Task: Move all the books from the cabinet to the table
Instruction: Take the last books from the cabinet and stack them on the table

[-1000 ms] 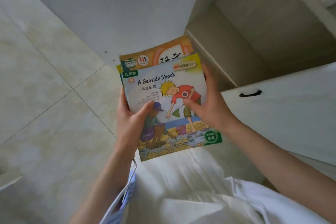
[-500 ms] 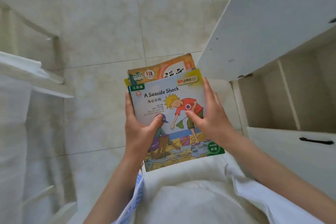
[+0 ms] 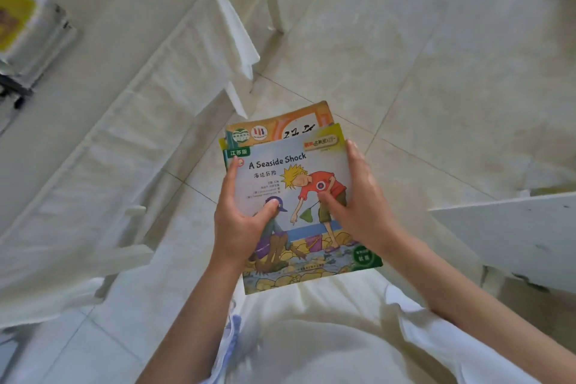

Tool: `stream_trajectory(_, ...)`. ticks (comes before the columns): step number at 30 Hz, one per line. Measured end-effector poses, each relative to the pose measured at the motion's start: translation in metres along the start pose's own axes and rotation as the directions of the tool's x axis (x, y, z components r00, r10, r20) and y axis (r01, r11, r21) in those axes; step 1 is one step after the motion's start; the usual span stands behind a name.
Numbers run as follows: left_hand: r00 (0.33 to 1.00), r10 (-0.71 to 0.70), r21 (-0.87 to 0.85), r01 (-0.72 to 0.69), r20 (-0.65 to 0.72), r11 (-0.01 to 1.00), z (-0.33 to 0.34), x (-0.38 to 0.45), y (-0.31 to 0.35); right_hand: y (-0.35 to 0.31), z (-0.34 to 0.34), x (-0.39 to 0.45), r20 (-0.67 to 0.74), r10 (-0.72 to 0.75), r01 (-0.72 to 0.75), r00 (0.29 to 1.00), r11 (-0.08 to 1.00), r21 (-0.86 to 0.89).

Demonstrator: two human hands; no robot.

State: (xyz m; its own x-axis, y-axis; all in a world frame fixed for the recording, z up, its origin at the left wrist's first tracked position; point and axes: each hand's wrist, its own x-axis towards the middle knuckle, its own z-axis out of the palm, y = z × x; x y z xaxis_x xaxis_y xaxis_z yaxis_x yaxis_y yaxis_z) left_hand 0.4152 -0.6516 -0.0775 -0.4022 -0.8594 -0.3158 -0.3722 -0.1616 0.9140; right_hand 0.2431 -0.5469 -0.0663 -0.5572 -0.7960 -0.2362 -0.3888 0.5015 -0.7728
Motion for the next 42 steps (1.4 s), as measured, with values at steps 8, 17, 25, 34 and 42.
stream_trajectory(8,0.964,-0.060,-0.080,0.041,-0.259,0.996,-0.032,0.089,0.020,-0.057,0.016,0.127,0.212,-0.191,0.198,0.958,0.980,-0.015)
stream_trajectory(17,0.870,-0.140,-0.170,0.066,-0.473,0.983,-0.073,0.169,0.045,-0.126,0.042,0.243,0.391,-0.356,0.418,0.849,0.904,-0.084)
stream_trajectory(25,0.832,-0.113,-0.133,0.047,-0.544,0.990,-0.141,0.251,0.058,-0.183,0.101,0.331,0.444,-0.407,0.448,0.798,0.894,0.014)
stream_trajectory(34,0.847,-0.073,-0.074,0.040,-0.527,0.996,-0.229,0.351,0.081,-0.265,0.156,0.418,0.396,-0.391,0.414,0.831,0.910,0.029)
stream_trajectory(42,0.785,-0.109,-0.113,0.051,-0.609,0.992,-0.260,0.435,0.092,-0.313,0.183,0.509,0.462,-0.411,0.481,0.786,0.876,-0.039)
